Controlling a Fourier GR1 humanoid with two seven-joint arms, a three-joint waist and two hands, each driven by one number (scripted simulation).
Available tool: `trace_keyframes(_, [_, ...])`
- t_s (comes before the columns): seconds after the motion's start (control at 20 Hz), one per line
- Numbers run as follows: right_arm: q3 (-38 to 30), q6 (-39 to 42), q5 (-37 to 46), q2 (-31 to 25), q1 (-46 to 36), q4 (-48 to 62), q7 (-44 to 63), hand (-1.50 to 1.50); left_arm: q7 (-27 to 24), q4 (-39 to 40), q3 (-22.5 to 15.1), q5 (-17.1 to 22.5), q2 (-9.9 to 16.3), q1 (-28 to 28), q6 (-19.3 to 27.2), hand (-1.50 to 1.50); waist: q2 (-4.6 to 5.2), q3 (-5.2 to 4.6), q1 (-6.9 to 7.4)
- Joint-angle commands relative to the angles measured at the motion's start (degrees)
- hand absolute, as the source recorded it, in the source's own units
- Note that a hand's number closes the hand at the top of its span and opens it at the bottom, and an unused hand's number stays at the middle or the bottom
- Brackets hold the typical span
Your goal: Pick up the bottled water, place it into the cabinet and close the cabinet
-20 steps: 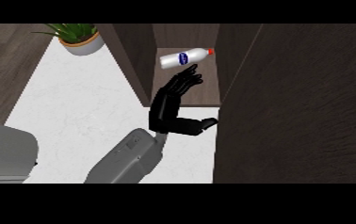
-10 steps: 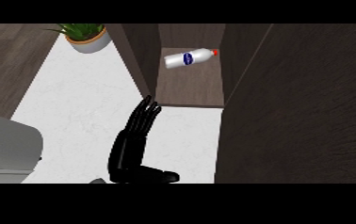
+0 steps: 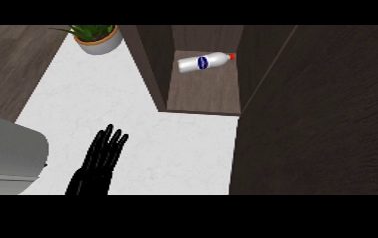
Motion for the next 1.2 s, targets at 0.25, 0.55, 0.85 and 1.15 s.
trace_keyframes(0.25, [10.5,-2.8,10.0,0.1,-7.6,-10.9,12.7,1.5,-6.3,-5.5,7.2,3.9,12.3,11.4,-9.5,-1.5,0.55,-0.15,0.17])
trace_keyframes(0.55, [16.8,-4.2,6.9,1.6,-13.9,-8.7,23.0,1.5,-9.6,-7.3,10.8,5.7,18.8,17.3,-16.8,-1.5,1.18,-0.13,1.72])
trace_keyframes(0.85, [14.9,-1.6,4.2,1.3,-28.5,-3.9,25.1,1.5,-9.4,-6.1,12.3,6.2,21.5,16.6,-20.8,-1.5,2.16,-0.29,4.7])
trace_keyframes(1.15, [15.3,-1.9,2.2,1.5,-35.3,-0.3,30.0,1.5,-10.3,-5.7,14.0,6.7,22.9,16.8,-22.5,-1.5,2.48,-0.67,6.4])
